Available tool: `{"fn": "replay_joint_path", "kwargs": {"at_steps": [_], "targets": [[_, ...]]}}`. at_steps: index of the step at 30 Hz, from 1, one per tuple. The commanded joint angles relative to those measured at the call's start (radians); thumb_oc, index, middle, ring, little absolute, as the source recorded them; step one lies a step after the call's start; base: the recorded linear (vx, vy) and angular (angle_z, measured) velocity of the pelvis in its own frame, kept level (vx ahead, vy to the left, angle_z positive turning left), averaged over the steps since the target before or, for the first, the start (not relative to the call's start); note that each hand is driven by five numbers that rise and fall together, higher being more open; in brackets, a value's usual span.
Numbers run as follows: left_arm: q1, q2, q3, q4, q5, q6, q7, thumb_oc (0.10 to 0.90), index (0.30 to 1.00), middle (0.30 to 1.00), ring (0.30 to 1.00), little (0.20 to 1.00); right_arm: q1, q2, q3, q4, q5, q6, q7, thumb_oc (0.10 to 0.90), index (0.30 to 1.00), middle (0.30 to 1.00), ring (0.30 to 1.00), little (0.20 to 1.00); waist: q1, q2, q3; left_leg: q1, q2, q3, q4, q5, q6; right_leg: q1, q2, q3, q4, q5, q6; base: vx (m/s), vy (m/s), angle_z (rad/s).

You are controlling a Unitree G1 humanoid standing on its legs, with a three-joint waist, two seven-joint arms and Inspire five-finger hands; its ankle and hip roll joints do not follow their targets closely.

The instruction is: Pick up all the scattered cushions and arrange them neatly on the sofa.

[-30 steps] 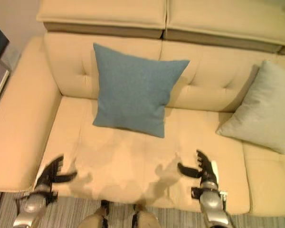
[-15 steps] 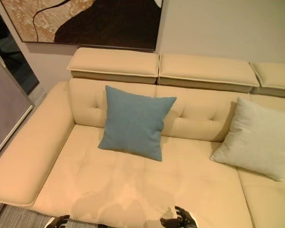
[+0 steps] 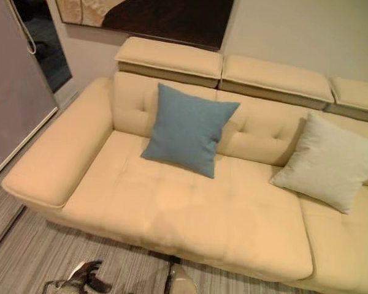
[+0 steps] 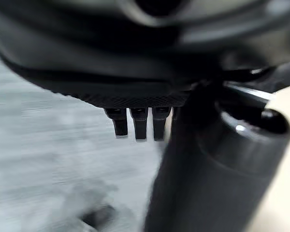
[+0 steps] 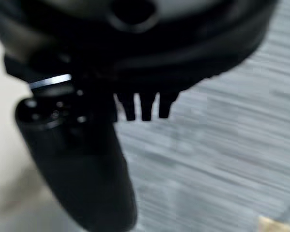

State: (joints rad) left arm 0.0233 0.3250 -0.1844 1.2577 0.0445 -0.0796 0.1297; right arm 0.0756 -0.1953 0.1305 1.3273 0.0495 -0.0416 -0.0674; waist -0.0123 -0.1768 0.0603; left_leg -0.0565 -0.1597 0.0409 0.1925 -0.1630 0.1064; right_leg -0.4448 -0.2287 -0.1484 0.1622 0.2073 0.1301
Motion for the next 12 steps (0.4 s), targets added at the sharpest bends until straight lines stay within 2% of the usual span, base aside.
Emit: {"fn": "replay_joint_path", "kwargs": {"at_steps": [1,2,3,4,6,8,12], "targets": [[-0.082,-0.006,0.01,-0.049,0.048,-0.03,0.017,0.8,0.9,0.9,0.9,0.9,-0.11,-0.103,0.0,-0.082,-0.011,-0.031,-0.034,0.8,0.9,0.9,0.9,0.9,0.005,0.1,0.046,0.023,0.1,-0.093,-0.138,0.043,-0.108,0.192,0.086,0.005,-0.036,-0.142,0.038,-0.24,0.098,-0.66],[-0.08,-0.004,0.016,-0.036,0.048,-0.022,0.019,0.8,0.9,0.9,0.9,0.9,-0.106,-0.099,-0.011,-0.071,0.001,-0.031,-0.033,0.8,0.9,0.9,0.9,0.9,0.02,0.114,0.028,0.012,0.112,-0.098,-0.166,0.07,-0.099,0.247,0.106,0.043,0.072,-0.207,0.023,-0.17,0.044,-0.06],[-0.079,-0.006,0.022,-0.033,0.042,-0.022,0.017,0.8,0.9,0.9,0.9,0.9,-0.104,-0.095,-0.017,-0.068,0.01,-0.032,-0.031,0.8,0.9,0.9,0.9,0.9,0.026,0.116,0.014,0.001,0.116,-0.097,-0.172,0.078,-0.1,0.266,0.106,0.047,0.084,-0.217,0.023,-0.2,0.012,0.12],[-0.074,-0.01,0.028,-0.034,0.025,-0.021,0.021,0.8,0.9,0.9,0.9,0.9,-0.103,-0.091,-0.025,-0.073,0.019,-0.033,-0.033,0.8,0.9,0.9,0.9,0.9,0.041,0.109,0.0,-0.01,0.113,-0.083,-0.175,0.082,-0.106,0.318,0.096,0.038,0.036,-0.218,0.018,-0.06,-0.056,0.04],[-0.071,-0.02,0.026,-0.031,0.019,-0.022,0.026,0.8,0.9,0.9,0.9,0.9,-0.104,-0.088,-0.025,-0.076,0.031,-0.035,-0.034,0.8,0.9,0.9,0.9,0.9,0.042,0.094,-0.035,-0.007,0.109,-0.065,-0.2,0.091,-0.116,0.371,0.109,0.038,-0.066,-0.228,0.025,0.0,-0.092,-0.35],[-0.072,-0.03,0.028,-0.026,0.001,-0.019,0.025,0.8,0.9,0.9,0.9,0.9,-0.106,-0.091,-0.02,-0.074,0.04,-0.032,-0.036,0.8,0.9,0.9,0.9,0.9,0.034,0.097,-0.054,0.017,0.123,-0.052,-0.235,0.107,-0.127,0.393,0.131,0.057,-0.125,-0.226,0.021,0.03,-0.095,-0.34],[-0.075,-0.038,0.025,-0.022,-0.005,-0.018,0.019,0.8,0.9,0.9,0.9,0.9,-0.099,-0.086,-0.021,-0.061,0.053,-0.033,-0.037,0.8,0.9,0.9,0.9,0.9,0.024,0.103,-0.058,0.04,0.128,-0.053,-0.264,0.121,-0.132,0.413,0.14,0.052,-0.153,-0.226,0.017,0.01,-0.021,-0.11]]}}
